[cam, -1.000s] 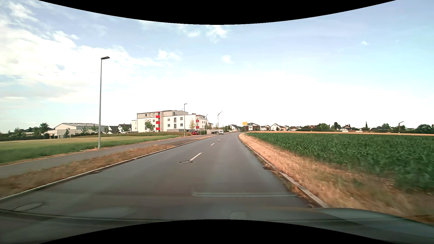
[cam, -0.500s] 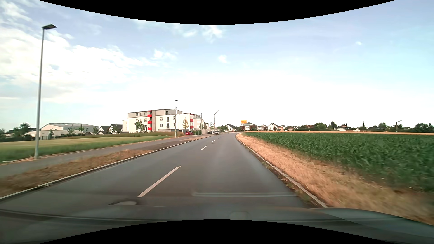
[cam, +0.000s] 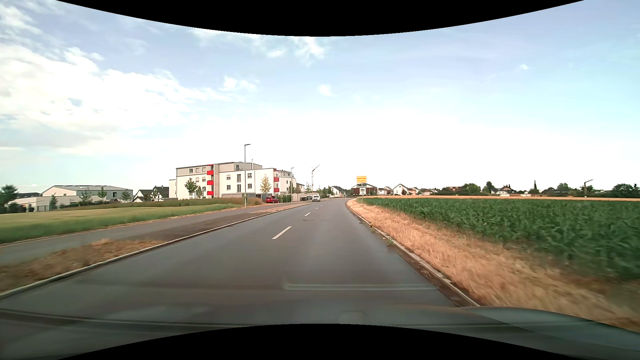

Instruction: Follow the waypoints while adhering to traffic rules and regulations

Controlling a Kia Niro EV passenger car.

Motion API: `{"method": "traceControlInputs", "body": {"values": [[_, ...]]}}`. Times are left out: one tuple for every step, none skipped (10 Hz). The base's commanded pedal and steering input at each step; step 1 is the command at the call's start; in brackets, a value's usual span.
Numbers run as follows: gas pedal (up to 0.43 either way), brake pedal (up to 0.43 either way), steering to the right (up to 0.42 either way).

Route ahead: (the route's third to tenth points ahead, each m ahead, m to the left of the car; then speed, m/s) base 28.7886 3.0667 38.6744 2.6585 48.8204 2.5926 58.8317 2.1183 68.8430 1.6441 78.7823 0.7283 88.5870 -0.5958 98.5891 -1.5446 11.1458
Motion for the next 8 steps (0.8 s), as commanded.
{"method": "traceControlInputs", "body": {"values": [[0.157,0.000,0.004],[0.157,0.000,0.003],[0.157,0.000,0.002],[0.157,0.000,-0.003],[0.157,0.000,-0.004],[0.138,0.000,-0.005],[0.118,0.000,-0.005],[0.110,0.000,-0.005]]}}
